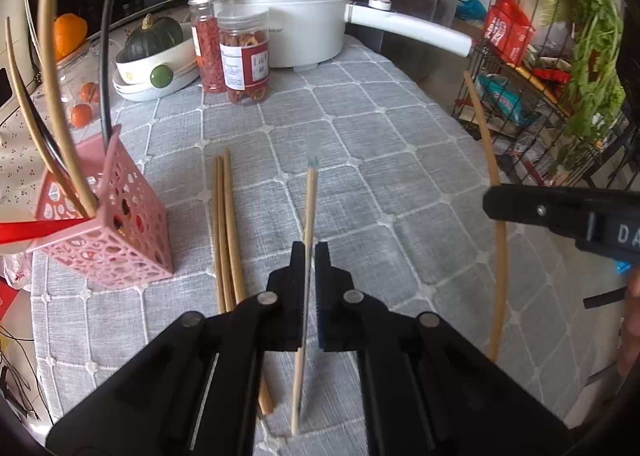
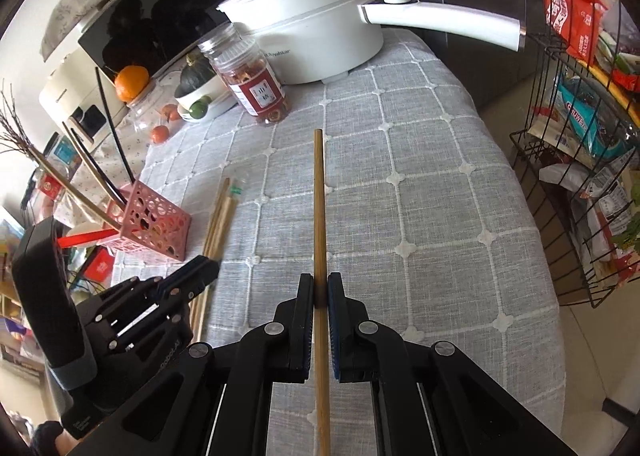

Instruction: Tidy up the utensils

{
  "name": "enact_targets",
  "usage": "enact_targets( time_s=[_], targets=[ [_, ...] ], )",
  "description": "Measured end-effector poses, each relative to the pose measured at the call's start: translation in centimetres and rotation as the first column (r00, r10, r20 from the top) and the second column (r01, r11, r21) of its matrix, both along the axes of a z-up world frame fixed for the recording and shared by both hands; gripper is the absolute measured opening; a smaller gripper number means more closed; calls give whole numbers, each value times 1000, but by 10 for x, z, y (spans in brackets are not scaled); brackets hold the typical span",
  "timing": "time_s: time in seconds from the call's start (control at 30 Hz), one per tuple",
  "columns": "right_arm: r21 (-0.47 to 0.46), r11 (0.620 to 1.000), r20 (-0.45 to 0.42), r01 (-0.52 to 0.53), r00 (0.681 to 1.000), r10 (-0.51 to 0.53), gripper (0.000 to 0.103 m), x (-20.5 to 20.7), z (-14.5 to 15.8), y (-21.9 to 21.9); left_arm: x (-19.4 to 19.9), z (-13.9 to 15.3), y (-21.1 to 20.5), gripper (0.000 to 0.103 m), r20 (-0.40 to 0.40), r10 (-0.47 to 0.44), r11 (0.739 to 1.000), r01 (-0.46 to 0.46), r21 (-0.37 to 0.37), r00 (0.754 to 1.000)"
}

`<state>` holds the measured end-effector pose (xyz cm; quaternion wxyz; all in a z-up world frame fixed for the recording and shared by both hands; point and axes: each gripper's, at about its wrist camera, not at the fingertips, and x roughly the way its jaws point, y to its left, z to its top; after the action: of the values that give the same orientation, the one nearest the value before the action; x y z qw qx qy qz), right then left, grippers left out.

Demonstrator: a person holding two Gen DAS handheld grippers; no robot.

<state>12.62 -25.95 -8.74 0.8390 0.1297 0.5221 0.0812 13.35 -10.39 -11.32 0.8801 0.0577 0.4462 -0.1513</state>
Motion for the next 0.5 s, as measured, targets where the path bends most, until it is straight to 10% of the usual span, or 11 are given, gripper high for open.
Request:
enact_targets(
  time_s=[0.23,0.37,0.5],
  targets=[
    [37,999,47,12,999,-14,7,-21,32,9,-25,15,2,7,-48,-90,996,90,-3,995],
    [56,998,33,25,999,-27,7,-22,31,7,-13,1,2,50,-51,-57,998,57,12,997],
    [51,998,23,24,999,-25,7,-20,27,5,15,-23,-5,50,-70,-23,999,25,30,997]
  ],
)
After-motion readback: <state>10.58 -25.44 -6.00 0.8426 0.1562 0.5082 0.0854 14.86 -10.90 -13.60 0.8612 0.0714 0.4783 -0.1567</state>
